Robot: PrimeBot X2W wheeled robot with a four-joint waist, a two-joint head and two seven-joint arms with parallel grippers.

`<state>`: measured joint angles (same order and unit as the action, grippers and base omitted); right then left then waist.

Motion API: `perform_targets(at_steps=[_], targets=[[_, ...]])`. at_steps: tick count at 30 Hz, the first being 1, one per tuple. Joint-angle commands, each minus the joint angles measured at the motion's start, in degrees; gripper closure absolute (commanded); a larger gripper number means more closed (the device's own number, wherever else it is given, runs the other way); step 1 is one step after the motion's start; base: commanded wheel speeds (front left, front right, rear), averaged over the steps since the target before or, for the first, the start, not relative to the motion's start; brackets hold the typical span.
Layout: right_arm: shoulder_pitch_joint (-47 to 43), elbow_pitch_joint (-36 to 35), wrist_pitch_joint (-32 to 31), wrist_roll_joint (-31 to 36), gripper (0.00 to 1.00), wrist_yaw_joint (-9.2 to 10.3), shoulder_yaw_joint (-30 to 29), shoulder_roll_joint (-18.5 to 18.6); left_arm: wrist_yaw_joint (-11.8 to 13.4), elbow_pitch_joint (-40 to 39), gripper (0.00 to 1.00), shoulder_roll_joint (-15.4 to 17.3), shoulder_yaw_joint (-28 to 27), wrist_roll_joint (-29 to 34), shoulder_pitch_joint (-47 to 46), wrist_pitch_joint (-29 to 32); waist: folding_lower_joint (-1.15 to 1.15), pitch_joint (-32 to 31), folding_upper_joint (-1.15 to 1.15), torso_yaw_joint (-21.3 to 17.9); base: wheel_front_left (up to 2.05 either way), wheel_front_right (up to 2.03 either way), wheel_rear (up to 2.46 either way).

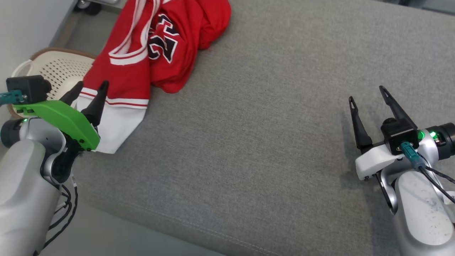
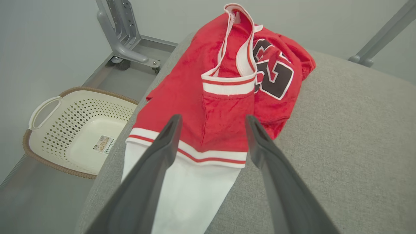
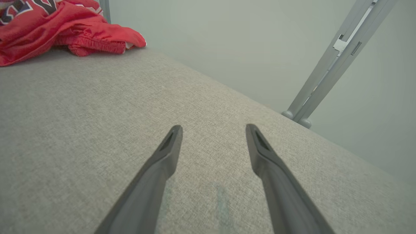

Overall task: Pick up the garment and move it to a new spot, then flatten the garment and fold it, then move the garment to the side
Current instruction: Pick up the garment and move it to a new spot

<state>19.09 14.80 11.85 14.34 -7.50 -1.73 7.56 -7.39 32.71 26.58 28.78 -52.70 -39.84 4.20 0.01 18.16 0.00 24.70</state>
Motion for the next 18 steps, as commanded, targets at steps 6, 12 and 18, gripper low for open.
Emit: perform_targets(at_steps=[6, 12, 18], targets=[[0.3, -3.5, -1.7, -0.1, 0.0, 0.02, 0.2, 1.3, -0.1, 10.0, 0.0, 1.1, 6.3, -3.6, -4.9, -1.1, -0.01, 11.3, 0.0, -8.5, 0.0, 0.0, 0.0], [-1.0, -6.8, -3.4, -0.4, 0.0, 0.02, -0.2, 2.0, -0.1, 17.9, 0.0, 0.3, 8.6, -5.6, -6.6, -2.4, -0.01, 12.8, 0.0, -9.2, 0.0, 0.0, 0.0], [-3.2, -8.5, -4.6, -0.9, 0.0, 0.02, -1.1, 2.1, 0.0, 25.2, 1.0, -3.7, 11.0, -6.9, -6.4, -2.0, -0.01, 11.7, 0.0, -8.4, 0.0, 0.0, 0.0]])
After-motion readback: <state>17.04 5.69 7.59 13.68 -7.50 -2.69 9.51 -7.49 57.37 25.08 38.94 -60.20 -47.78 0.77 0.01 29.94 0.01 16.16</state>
